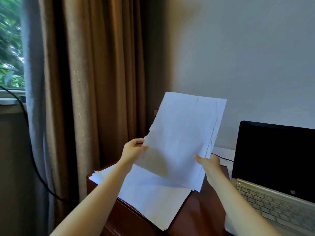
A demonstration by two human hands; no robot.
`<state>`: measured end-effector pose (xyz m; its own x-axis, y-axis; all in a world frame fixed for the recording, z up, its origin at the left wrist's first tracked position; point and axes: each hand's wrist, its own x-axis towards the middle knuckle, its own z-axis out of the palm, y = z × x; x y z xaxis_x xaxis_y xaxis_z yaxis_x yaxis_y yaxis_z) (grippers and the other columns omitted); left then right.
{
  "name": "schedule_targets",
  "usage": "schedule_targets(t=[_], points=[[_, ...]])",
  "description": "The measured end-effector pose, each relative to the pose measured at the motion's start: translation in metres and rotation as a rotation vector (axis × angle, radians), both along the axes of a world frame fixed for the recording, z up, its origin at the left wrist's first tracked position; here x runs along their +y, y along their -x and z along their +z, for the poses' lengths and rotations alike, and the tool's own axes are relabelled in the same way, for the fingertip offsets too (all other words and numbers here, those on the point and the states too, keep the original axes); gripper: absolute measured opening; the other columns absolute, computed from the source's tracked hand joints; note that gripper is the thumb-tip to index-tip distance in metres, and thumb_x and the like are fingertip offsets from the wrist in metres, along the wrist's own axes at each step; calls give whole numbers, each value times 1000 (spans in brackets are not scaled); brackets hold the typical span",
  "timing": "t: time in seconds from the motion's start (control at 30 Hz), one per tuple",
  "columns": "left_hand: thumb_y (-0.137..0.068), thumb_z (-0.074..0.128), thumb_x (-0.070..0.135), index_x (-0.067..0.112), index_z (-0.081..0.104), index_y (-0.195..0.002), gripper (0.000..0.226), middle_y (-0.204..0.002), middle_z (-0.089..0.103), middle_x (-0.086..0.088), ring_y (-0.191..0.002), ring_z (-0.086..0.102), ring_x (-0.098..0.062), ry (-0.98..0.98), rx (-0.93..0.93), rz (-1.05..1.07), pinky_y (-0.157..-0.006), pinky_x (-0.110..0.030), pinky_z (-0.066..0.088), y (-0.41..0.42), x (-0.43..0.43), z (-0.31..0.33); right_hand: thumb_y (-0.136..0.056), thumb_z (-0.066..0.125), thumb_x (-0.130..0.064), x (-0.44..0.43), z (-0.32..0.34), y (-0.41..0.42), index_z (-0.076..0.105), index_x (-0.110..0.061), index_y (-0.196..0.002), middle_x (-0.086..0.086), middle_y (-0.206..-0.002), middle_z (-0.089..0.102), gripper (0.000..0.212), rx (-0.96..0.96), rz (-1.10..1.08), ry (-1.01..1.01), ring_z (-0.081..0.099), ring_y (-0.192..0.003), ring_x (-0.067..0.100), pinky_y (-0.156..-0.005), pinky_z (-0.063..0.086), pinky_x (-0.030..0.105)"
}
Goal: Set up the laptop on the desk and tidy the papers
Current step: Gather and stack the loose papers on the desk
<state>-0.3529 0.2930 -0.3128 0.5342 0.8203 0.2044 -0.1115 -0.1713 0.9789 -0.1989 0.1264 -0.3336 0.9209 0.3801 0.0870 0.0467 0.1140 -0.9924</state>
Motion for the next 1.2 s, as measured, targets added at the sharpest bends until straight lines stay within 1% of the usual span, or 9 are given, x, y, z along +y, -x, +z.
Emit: schedule_targets(t=[0.1, 0.33, 0.53, 0.67, 0.77, 0.87, 0.93, 1.07, 1.2], points=[[-91, 58, 9, 15, 55, -103, 13, -81, 61, 2, -65, 57, -8, -99, -17, -25, -44, -11, 45, 4, 1, 10, -89, 59, 1, 2, 5, 8, 54, -2, -103, 9, -106, 57, 16, -25, 58, 6, 52, -94, 23, -81, 39, 28], [-91, 59, 9, 15, 58, -106, 17, -95, 64, -1, -83, 62, -15, -92, -203, -38, -67, -19, 51, 6, -6, 18, -85, 65, -2, 5, 13, 23, 59, -9, -101, 3, -94, 63, 19, -141, 170, -49, 57, -90, 20, -80, 41, 26], [-91, 61, 21, 24, 56, -99, 10, -98, 63, 8, -95, 59, -12, -194, -210, -16, -77, -19, 48, 6, 1, 16, -90, 53, 6, 6, 18, 19, 54, -9, -93, 0, -78, 57, 15, -198, 112, -166, 55, -74, 14, -53, 43, 3], [-94, 54, 33, 18, 50, -120, 31, -114, 59, 5, -110, 56, -13, -243, -161, -52, -95, -31, 45, 3, -1, 21, -94, 48, -1, 15, 18, 22, 54, -7, -102, -3, -80, 57, 11, -190, 129, -191, 54, -72, 11, -62, 43, 17], [-98, 42, 37, 8, 46, -127, 41, -102, 52, 6, -96, 51, -11, -200, -212, 76, -84, -25, 39, 3, -3, 26, -95, 50, -7, 18, 21, 21, 53, -8, -101, -3, -80, 55, 7, -157, 86, -256, 53, -79, 17, -65, 41, 18], [-101, 30, 39, 13, 42, -122, 35, -109, 44, 6, -100, 42, -10, -116, -216, 73, -89, -27, 30, 2, 2, 26, -95, 52, -13, 19, 23, 22, 55, -11, -91, -2, -83, 57, 5, -148, 101, -298, 52, -88, 20, -75, 43, 23], [-102, 25, 37, 15, 39, -107, 26, -93, 40, 7, -85, 40, -6, -142, -152, 7, -80, -27, 31, 0, 2, 26, -95, 51, -14, 21, 24, 24, 56, -14, -93, 0, -93, 60, 5, -164, 141, -285, 54, -94, 19, -87, 42, 29], [-102, 29, 34, 15, 38, -87, 25, -83, 35, 1, -76, 37, -12, -191, -150, 28, -70, -27, 33, -5, 3, 33, -99, 44, -13, 29, 30, 23, 54, -14, -96, -4, -89, 59, 11, -214, 117, -287, 53, -90, 17, -86, 41, 30], [-95, 49, 36, 14, 42, -106, 25, -95, 51, 1, -92, 53, -18, -108, -229, 34, -86, -37, 46, -3, 7, 34, -100, 41, -18, 32, 32, 18, 50, -16, -81, -3, -85, 55, 21, -240, 96, -278, 47, -90, 18, -80, 39, 27]])
